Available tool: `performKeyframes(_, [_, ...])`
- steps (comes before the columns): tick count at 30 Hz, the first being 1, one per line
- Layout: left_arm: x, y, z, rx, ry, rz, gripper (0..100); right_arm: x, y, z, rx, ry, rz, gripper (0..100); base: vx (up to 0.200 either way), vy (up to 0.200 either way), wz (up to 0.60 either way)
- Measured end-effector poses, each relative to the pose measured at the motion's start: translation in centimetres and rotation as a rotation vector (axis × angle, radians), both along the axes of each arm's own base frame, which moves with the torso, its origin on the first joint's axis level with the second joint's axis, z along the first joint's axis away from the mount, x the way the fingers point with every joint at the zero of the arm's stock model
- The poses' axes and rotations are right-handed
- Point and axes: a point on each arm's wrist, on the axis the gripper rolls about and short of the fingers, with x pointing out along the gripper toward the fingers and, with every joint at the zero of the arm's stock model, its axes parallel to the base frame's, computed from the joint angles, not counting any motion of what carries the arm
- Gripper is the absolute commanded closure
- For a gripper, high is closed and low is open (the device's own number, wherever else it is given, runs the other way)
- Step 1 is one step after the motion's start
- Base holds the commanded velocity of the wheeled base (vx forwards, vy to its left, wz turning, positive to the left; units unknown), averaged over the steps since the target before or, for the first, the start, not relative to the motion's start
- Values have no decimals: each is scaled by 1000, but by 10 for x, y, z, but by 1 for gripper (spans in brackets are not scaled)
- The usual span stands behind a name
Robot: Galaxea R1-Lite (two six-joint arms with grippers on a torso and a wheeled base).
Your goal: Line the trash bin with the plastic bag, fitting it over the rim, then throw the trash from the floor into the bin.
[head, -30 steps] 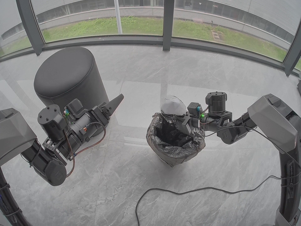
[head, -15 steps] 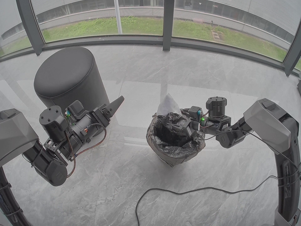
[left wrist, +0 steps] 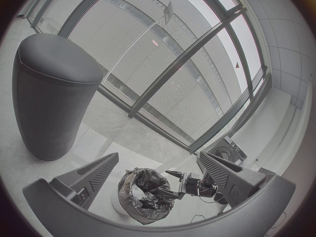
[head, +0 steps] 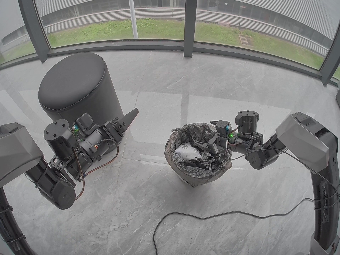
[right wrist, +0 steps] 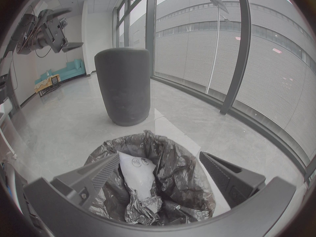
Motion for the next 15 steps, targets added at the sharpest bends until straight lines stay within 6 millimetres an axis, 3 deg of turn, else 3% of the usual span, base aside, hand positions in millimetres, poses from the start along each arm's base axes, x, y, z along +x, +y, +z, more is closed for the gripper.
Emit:
performKeyframes(6, [1, -1, -2, 2, 5, -1, 0, -7, 6, 0, -4, 15, 16, 100, 0, 0, 0])
performKeyframes(15, [2, -1, -4, 3, 9, -2, 0, 4, 15, -29, -20, 42, 5, 100, 0, 0, 0])
